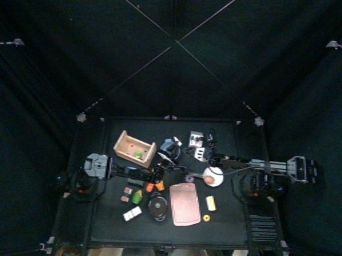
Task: Grab pairing knife handle
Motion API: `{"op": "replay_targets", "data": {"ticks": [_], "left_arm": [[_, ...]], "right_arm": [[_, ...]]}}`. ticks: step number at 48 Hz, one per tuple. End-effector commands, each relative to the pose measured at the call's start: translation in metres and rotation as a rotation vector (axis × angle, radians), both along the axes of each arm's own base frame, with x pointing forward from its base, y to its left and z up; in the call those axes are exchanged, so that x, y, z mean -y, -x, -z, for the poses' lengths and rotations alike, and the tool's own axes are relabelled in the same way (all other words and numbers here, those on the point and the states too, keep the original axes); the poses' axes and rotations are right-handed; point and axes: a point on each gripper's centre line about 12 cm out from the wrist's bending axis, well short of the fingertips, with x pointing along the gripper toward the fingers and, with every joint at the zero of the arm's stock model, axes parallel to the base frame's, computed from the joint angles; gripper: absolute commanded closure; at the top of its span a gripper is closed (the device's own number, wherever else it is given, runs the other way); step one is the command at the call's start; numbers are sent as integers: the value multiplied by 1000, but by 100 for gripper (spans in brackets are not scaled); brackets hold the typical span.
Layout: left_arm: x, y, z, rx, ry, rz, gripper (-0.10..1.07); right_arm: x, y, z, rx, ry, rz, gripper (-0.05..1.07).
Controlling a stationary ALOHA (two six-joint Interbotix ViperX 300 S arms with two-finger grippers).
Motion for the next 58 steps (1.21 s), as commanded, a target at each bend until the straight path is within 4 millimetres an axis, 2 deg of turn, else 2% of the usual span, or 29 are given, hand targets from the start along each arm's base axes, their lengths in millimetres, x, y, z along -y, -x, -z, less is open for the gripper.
{"op": "replay_targets", "data": {"ticks": [1, 6, 10, 24, 28, 34, 40, 51, 58], "left_arm": [[-1, -4, -13, 40, -10, -3, 57], [-1, -5, -13, 42, -10, -5, 57], [-1, -5, -14, 45, -10, -5, 57], [-2, -6, -14, 44, -11, -5, 57], [-1, -6, -12, 41, -11, -3, 56], [0, -6, -11, 36, -7, 0, 53], [2, -5, -9, 28, -7, 6, 43], [4, -3, -9, 29, -10, 9, 15], [7, -2, -11, 35, -15, 10, 6]], "right_arm": [[1, -1, -12, 40, 6, -7, 18], [1, -2, -12, 47, 7, -15, 19], [1, -2, -11, 45, 5, -14, 24], [6, -2, -4, 33, -21, 8, 56], [7, -1, -2, 29, -30, 14, 61], [7, -1, 0, 24, -32, 14, 62], [6, 0, 5, 13, -34, 12, 62], [5, 1, 8, 7, -36, 9, 63], [5, 1, 7, 11, -35, 5, 63]]}}
